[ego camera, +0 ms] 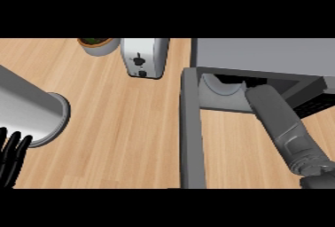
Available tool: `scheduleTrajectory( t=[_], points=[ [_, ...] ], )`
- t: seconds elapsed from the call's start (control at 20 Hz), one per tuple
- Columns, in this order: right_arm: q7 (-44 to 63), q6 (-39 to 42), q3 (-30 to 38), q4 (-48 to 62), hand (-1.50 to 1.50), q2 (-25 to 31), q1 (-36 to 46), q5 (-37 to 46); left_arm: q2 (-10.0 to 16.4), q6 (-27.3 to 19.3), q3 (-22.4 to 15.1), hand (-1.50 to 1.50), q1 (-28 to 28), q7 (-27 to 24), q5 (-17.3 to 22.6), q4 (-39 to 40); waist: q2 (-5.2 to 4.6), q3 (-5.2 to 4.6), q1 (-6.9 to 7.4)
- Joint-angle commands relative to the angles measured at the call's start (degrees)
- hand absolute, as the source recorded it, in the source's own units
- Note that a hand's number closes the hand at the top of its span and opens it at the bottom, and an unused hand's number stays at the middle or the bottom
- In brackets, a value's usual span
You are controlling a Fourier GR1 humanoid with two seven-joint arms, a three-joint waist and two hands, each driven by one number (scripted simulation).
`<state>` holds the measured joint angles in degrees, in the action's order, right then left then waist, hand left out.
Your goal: Pick up the milk, place it into the microwave and close the microwave
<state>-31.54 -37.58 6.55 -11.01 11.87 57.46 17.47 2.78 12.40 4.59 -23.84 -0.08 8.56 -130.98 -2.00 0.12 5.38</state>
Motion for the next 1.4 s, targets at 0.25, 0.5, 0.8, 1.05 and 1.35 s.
scheduleTrajectory(
  t=[0.25, 0.5, 0.8, 1.05, 1.35],
  points=[
    [0.35, 4.33, -1.58, 5.11, -1.5, -1.0, 3.57, 2.4, -0.77, -0.01, -2.4, -1.5, -1.66, 1.04, -2.14, -2.67, -0.05, 0.09, 0.44],
    [2.1, 2.91, -0.44, 5.26, -1.5, -1.88, 5.95, 1.68, 0.37, 0.24, -1.37, -1.5, 0.37, 1.09, -2.86, -1.41, -0.08, 0.04, -0.05],
    [-0.38, 0.02, 1.67, 4.51, -1.5, -2.84, 3.72, 0.03, -0.68, -0.41, -2.61, -1.5, 0.01, 1.69, -4.09, -2.09, 0.18, 0.04, -0.82],
    [-1.16, -0.77, 3.1, 3.79, -1.5, -1.2, 4.32, -0.93, -0.23, 1.02, -2.68, -1.5, -1.32, 0.76, -3.88, -2.54, 0.13, 0.04, -0.41],
    [-3.45, -0.15, 3.97, 3.14, -1.5, 1.47, 3.34, -1.29, -2.51, -0.21, -6.11, -1.5, -3.88, 0.93, -7.48, -3.6, 0.75, 0.01, -1.5]
  ],
)
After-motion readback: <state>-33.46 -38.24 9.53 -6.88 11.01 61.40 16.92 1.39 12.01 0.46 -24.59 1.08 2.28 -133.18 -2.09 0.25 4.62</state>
